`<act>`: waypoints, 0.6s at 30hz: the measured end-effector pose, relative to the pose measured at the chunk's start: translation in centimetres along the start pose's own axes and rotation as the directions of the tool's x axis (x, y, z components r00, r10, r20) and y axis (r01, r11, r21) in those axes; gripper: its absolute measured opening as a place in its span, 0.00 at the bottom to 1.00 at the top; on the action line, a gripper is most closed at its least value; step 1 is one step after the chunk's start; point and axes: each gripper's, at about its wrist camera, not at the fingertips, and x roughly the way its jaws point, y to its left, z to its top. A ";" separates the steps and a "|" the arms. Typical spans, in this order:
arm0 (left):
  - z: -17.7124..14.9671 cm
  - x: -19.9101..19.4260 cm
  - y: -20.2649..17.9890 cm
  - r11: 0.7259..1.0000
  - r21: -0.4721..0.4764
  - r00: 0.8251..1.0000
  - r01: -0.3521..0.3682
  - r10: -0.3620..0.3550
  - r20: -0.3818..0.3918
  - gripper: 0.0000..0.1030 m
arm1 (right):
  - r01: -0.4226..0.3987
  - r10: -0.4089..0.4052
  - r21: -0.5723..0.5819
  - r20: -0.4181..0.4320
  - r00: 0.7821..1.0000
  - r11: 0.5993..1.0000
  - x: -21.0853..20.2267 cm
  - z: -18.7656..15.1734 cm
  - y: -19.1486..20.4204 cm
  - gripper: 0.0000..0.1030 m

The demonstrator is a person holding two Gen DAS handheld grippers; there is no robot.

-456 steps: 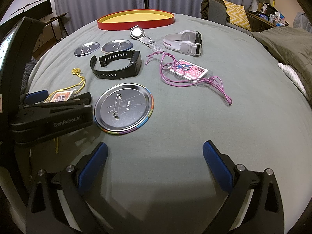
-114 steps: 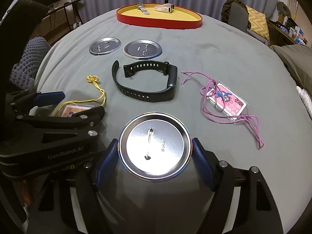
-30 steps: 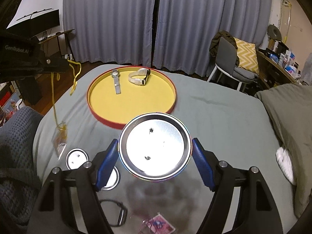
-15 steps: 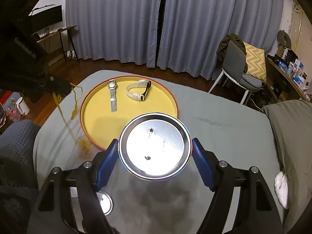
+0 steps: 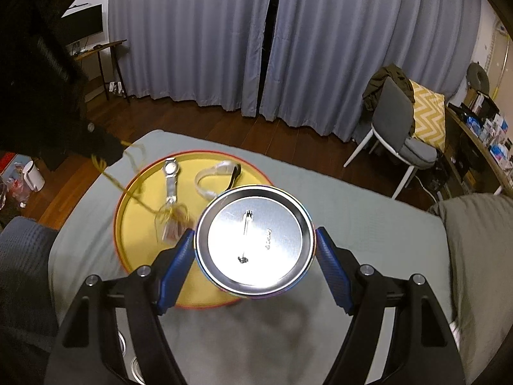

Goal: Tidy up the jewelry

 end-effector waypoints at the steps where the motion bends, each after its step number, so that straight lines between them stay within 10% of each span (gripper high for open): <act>1: 0.5 0.1 0.2 1.000 -0.005 1.000 -0.002 0.002 0.000 0.01 | 0.000 0.000 -0.002 0.001 1.000 1.000 0.2 0.3 0.1 0.68; 18: 3.4 7.1 5.1 0.994 -0.063 0.994 -0.086 0.082 -0.067 0.01 | -0.052 0.053 0.006 -0.046 0.998 0.999 7.3 4.6 1.3 0.68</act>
